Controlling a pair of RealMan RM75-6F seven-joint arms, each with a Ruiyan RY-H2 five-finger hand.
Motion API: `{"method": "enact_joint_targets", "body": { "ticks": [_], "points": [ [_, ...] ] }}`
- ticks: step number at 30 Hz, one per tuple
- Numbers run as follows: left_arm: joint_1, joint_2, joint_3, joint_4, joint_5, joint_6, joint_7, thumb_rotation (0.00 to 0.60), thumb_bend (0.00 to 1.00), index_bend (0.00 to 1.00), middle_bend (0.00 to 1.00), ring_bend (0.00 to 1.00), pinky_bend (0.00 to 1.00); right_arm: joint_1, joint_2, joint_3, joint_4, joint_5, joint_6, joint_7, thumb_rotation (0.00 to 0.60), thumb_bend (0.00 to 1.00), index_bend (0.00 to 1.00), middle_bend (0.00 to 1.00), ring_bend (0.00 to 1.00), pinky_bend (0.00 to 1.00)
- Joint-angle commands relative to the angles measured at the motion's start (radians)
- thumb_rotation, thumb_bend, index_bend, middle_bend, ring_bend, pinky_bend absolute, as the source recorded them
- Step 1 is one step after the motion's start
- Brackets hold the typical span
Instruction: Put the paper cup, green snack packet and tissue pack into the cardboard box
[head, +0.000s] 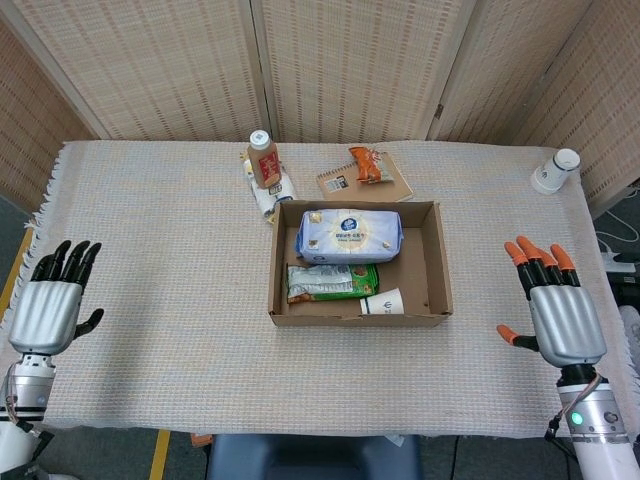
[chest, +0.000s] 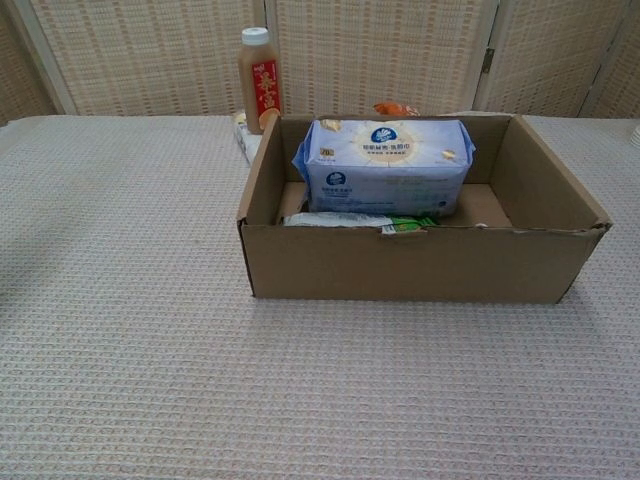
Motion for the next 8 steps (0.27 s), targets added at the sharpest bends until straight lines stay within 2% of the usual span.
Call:
{"method": "enact_joint_targets", "body": {
  "ticks": [1,8],
  "points": [
    [0.027,0.011,-0.004,0.021,0.021,0.003,-0.010,0.600,0.22,0.00,0.07,0.00,0.18,-0.012,0.005,-0.005,-0.007,-0.014,0.015,0.001,0.600,0.07,0.04,0.00,0.00,0.00],
    [0.060,0.014,-0.032,0.035,0.055,-0.018,-0.006,0.600,0.22,0.00,0.08,0.00,0.18,-0.021,0.009,-0.009,-0.012,-0.034,0.023,0.005,0.600,0.07,0.04,0.00,0.00,0.00]
  ]
}}
